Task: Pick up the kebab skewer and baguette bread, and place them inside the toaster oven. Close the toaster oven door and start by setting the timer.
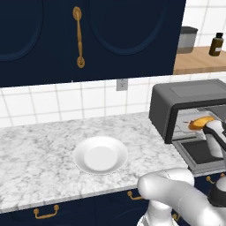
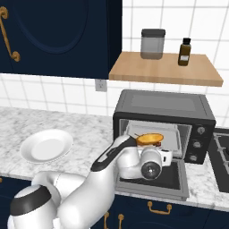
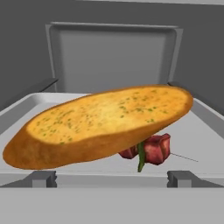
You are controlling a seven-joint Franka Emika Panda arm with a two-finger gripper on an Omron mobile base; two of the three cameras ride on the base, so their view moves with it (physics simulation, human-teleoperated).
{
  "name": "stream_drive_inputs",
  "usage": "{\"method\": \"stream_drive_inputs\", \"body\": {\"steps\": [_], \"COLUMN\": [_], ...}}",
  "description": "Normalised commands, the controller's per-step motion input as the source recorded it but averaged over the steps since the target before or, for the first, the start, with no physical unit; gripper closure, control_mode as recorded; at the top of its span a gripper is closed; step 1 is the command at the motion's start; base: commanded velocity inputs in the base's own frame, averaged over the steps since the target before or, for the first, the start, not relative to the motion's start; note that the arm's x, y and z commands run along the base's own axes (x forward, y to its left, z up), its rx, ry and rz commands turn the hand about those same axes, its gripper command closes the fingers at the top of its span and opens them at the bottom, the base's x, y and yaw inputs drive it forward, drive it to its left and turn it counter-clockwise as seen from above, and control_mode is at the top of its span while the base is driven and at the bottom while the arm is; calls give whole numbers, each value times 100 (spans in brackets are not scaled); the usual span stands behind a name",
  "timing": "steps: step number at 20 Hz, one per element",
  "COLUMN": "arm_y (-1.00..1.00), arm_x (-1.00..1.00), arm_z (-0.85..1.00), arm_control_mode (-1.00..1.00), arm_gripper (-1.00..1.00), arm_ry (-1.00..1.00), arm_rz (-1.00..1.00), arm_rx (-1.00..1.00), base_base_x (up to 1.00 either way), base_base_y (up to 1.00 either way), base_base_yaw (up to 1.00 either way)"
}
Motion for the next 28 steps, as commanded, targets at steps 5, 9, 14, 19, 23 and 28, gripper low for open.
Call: {"method": "stream_drive_inputs", "body": {"steps": [5, 9, 14, 19, 23, 28], "arm_y": [0, 0, 0, 0, 0, 0], "arm_x": [25, 25, 28, 31, 30, 26], "arm_z": [0, 0, 0, 0, 0, 0], "arm_control_mode": [-100, -100, -100, -100, -100, -100], "arm_gripper": [-100, -100, -100, -100, -100, -100], "arm_ry": [0, 0, 0, 0, 0, 0], "arm_rz": [0, 0, 0, 0, 0, 0], "arm_rx": [0, 0, 0, 0, 0, 0], "base_base_x": [0, 0, 0, 0, 0, 0], "base_base_y": [0, 0, 0, 0, 0, 0], "base_base_yaw": [0, 0, 0, 0, 0, 0]}}
